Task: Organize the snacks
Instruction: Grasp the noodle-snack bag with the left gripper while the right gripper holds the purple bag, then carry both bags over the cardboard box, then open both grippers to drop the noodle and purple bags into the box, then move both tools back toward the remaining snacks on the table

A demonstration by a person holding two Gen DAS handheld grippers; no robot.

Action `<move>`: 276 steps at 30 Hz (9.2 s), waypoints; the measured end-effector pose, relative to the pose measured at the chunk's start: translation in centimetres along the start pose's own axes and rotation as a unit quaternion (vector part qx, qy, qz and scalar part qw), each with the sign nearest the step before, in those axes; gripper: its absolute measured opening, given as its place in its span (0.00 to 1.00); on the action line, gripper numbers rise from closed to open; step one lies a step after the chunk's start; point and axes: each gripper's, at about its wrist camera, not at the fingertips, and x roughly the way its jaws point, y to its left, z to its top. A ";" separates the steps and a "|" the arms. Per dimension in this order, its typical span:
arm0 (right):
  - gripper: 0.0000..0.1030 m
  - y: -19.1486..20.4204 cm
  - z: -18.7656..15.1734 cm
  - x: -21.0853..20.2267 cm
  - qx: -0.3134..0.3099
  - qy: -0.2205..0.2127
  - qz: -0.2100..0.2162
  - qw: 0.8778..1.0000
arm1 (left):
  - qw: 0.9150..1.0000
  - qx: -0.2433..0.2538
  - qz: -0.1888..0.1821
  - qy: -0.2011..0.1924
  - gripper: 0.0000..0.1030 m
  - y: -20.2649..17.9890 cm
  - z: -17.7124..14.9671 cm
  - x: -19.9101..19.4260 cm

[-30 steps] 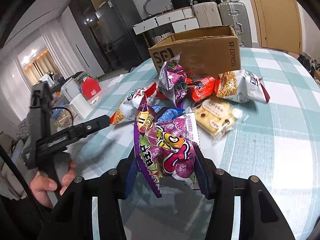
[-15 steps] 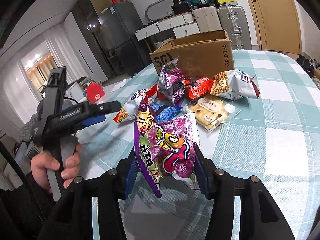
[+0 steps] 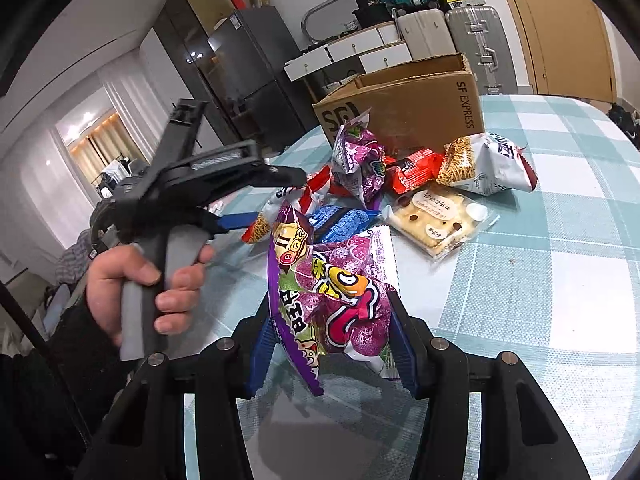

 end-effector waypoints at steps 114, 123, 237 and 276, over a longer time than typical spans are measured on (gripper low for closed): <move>0.51 3.8 28.6 -6.3 -0.023 -0.107 -0.003 0.994 | 0.974 0.182 -0.087 -0.102 0.61 -16.2 14.8 -22.8; 0.51 -1.2 32.1 -1.5 -0.016 -0.073 -0.033 0.997 | 0.978 0.190 -0.058 -0.056 0.61 -18.2 19.9 -13.1; 0.99 6.2 4.5 -8.5 -0.118 -0.172 -0.111 0.972 | 0.967 0.181 0.008 -0.177 0.99 -8.1 -7.3 -17.1; 0.99 -2.0 3.0 -1.1 -0.026 -0.094 -0.115 0.989 | 0.980 0.189 0.048 -0.039 0.99 -7.4 -6.9 -0.2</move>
